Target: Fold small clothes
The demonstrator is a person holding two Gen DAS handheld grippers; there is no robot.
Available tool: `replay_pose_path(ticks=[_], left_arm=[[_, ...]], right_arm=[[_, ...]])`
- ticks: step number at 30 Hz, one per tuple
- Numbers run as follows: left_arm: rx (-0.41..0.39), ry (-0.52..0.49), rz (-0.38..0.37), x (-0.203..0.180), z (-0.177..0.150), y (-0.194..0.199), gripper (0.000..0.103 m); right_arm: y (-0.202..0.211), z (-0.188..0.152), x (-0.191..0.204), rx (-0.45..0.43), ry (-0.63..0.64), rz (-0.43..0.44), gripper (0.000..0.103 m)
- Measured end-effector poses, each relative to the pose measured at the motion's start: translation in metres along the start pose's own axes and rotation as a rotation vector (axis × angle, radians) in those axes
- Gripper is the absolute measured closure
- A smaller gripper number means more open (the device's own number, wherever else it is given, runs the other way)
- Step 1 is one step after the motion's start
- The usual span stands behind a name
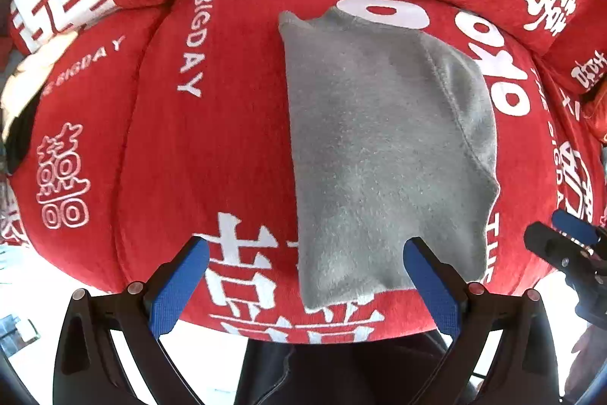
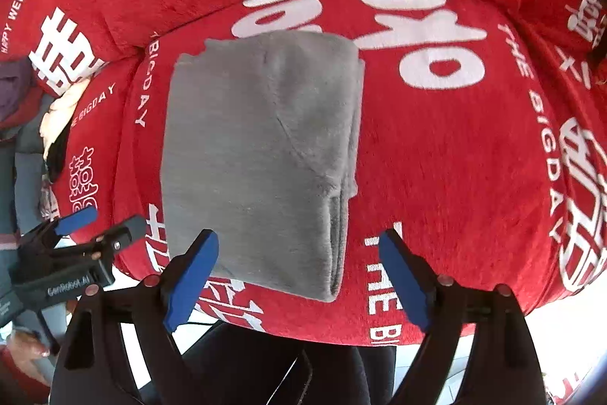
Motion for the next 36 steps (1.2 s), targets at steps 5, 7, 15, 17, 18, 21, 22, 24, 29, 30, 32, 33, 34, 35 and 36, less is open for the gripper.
replay_pose_path(ticks=[5,7,15,17,18,21,22,24,29,30,32,33,34,35,36], left_arm=[[-0.04,-0.014,0.039,0.0,-0.001,0.02,0.001],[-0.047,-0.006,0.041,0.001,-0.001,0.026,0.001],[-0.072,0.025,0.017,0.003,-0.004,0.045,0.001],[-0.07,0.014,0.032,0.001,-0.005,0.048,0.001],[-0.068,0.009,0.033,0.0,-0.006,0.05,0.001],[-0.069,-0.001,0.042,0.0,-0.006,0.054,0.001],[-0.071,-0.005,0.042,0.0,-0.007,0.055,0.001],[-0.071,-0.01,0.049,0.0,-0.008,0.057,0.001],[-0.083,-0.027,0.066,0.0,-0.011,0.061,0.001],[-0.085,-0.03,0.067,0.0,-0.011,0.062,0.001],[-0.087,-0.034,0.069,0.0,-0.012,0.063,0.001],[-0.086,-0.035,0.069,-0.001,-0.012,0.063,0.001],[-0.084,-0.036,0.071,-0.001,-0.012,0.063,0.001],[-0.082,-0.036,0.073,-0.001,-0.013,0.063,0.001],[-0.081,-0.035,0.075,0.0,-0.013,0.062,0.001]], right_arm=[[0.01,-0.002,0.01,0.009,-0.03,-0.022,0.014],[0.01,-0.003,0.013,0.029,-0.035,-0.036,0.014],[0.021,-0.007,0.016,0.06,-0.037,-0.115,0.014],[0.024,-0.007,0.017,0.057,-0.032,-0.117,0.014],[0.024,-0.007,0.018,0.057,-0.029,-0.12,0.014],[0.027,-0.007,0.018,0.051,-0.021,-0.138,0.014],[0.027,-0.007,0.019,0.049,-0.02,-0.142,0.014],[0.029,-0.007,0.018,0.045,-0.021,-0.142,0.014],[0.031,-0.009,0.019,0.044,-0.02,-0.151,0.014],[0.031,-0.009,0.02,0.044,-0.02,-0.152,0.014],[0.031,-0.008,0.02,0.044,-0.019,-0.154,0.014],[0.031,-0.008,0.02,0.045,-0.019,-0.154,0.014],[0.031,-0.008,0.02,0.044,-0.019,-0.155,0.014],[0.031,-0.008,0.02,0.044,-0.019,-0.157,0.014],[0.031,-0.008,0.02,0.045,-0.019,-0.157,0.014]])
Point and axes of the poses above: each gripper's, at about its wrist camera, not at the fingertips, and y roughly against the way its jaws point, x to its left, z to its top, the point moved 3 cm from there along -y, roughly the way its jaws point, and after that the axes turned 4 degrees about z, right-handed, at the moved point
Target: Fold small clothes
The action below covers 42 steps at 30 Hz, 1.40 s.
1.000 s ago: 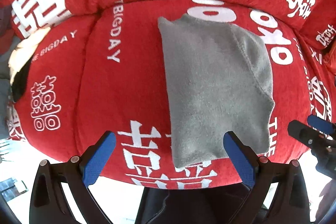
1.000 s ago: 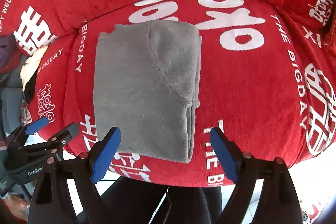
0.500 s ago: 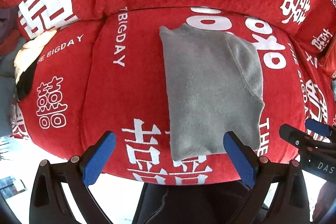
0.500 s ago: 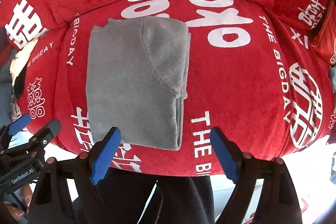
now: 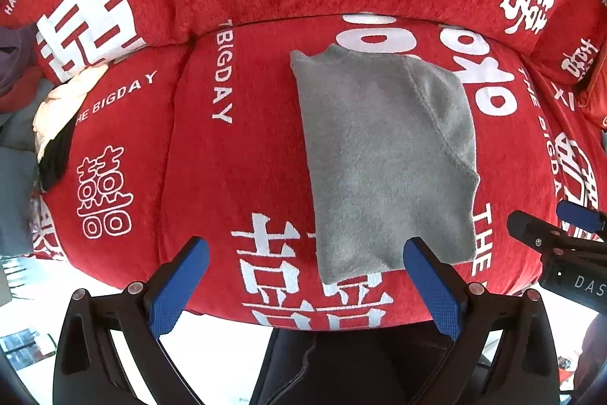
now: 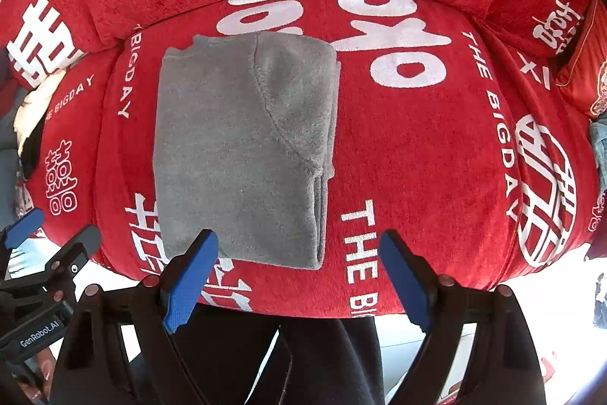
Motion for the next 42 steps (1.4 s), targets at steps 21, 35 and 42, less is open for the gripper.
replay_pose_path(ticks=[21,35,42], left_arm=[[-0.018,0.021,-0.007,0.0013,0.0001,0.0075,0.001],[-0.016,0.015,0.021,0.0012,0.0022,0.0041,0.001],[-0.007,0.018,0.024,-0.0006,0.0012,0.0025,0.001]], right_arm=[[-0.0033,-0.0032,0.0047,0.013,0.014,-0.009,0.014],[-0.0057,0.0018,0.0094,0.016,0.048,-0.006,0.014],[-0.0062,0.0025,0.0091,0.018,0.048,-0.005,0.014]])
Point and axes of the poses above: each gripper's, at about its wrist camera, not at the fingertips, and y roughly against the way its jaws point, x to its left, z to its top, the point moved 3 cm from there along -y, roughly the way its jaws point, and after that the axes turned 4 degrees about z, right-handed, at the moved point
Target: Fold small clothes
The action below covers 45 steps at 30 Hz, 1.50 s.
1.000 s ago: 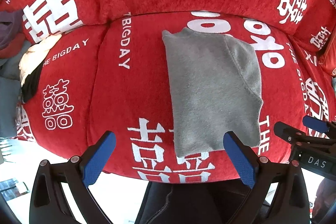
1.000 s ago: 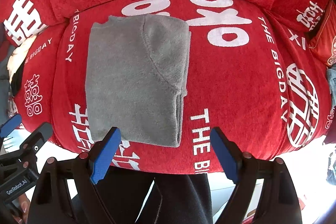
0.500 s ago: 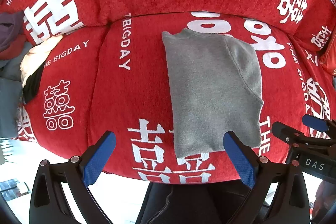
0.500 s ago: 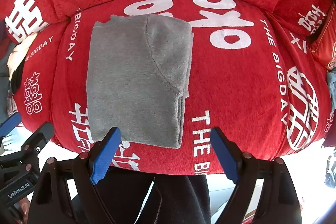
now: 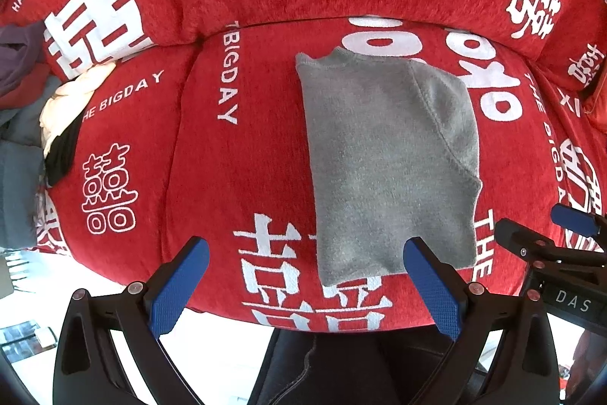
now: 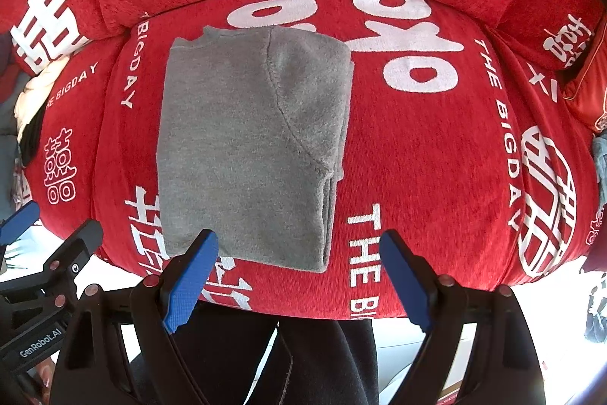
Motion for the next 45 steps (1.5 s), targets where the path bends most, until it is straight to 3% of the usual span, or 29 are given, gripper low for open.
replay_pose_path(ticks=[30,45], left_arm=[[0.014,0.002,0.007,0.0006,-0.0024,-0.0029,0.001],[0.018,0.002,-0.03,0.0013,-0.0046,-0.005,0.001]], right_arm=[[-0.0007,-0.0009,0.0014,-0.004,0.001,0.003,0.014],[-0.002,-0.0006,0.0042,0.001,0.01,-0.007,0.014]])
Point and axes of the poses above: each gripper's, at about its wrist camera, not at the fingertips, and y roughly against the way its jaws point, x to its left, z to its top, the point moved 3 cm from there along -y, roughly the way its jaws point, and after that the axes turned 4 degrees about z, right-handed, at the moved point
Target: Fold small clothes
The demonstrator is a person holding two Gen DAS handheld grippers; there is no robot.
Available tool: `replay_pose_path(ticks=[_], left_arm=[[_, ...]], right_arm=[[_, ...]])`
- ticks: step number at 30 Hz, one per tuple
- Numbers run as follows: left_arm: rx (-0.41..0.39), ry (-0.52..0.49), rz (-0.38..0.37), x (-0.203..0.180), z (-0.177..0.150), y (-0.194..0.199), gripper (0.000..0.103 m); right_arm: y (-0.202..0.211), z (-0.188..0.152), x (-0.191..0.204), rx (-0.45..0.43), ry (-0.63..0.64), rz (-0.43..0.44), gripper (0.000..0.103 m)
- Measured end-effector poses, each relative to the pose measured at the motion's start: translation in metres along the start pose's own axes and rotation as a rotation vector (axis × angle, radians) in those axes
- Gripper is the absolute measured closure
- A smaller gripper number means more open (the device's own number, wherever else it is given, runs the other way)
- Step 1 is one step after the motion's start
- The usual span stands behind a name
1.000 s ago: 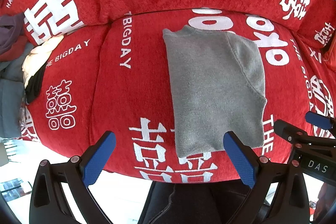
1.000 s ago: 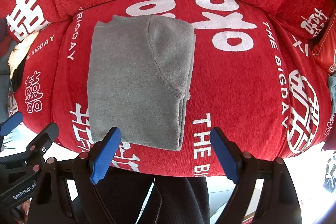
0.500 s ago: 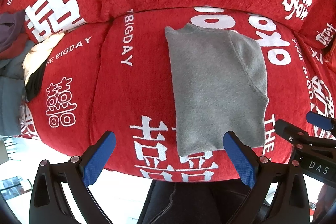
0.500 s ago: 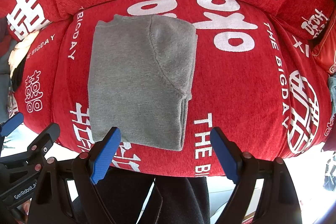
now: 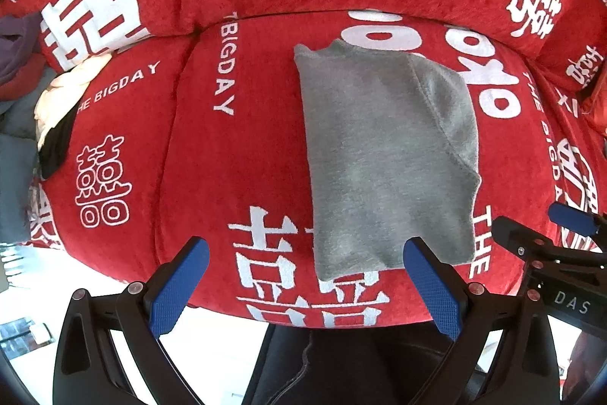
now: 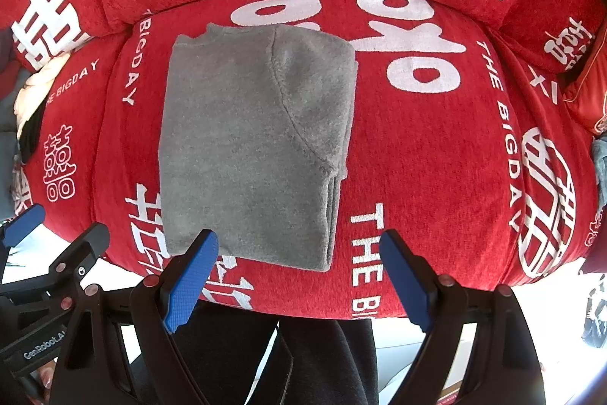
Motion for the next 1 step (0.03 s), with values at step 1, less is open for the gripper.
replay_pose_path(ticks=[1], left_arm=[[-0.001,-0.003,-0.003,-0.0002,-0.0002,0.0003,0.001]], right_arm=[[-0.0001,0.0,0.0,0.0,0.0,-0.002,0.014]])
Point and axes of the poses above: each gripper's, at about its wrist camera, not at the fingertips, and y roughly against the way its jaws point, x to its left, z to its top, the point moved 3 cm from there along -y, roughly the way its jaws point, and after that the axes turned 4 degrees about z, right-handed, at the moved point
